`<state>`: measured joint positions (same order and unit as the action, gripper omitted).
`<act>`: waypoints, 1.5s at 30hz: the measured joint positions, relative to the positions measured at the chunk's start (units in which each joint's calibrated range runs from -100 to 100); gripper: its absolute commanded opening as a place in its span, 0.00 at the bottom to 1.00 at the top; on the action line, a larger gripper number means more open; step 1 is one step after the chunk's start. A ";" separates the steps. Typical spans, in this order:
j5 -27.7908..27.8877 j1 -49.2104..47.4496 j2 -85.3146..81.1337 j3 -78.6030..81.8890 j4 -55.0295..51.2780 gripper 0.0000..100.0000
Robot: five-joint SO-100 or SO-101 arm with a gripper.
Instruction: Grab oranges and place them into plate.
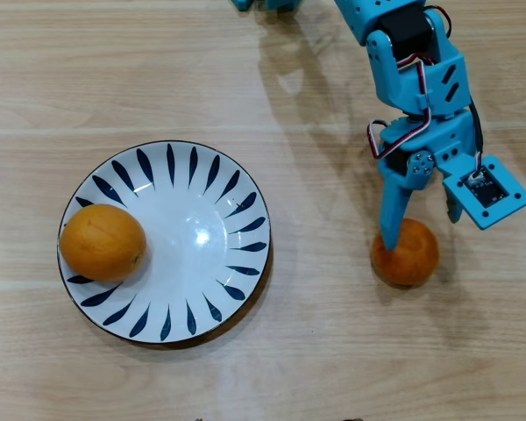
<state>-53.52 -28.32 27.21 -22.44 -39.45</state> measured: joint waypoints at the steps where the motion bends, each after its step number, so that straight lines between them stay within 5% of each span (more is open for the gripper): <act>1: 0.00 -0.08 0.25 0.00 0.78 0.35; 45: -1.83 -0.17 12.36 -1.51 6.72 0.26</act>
<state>-55.35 -28.49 39.57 -23.95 -32.73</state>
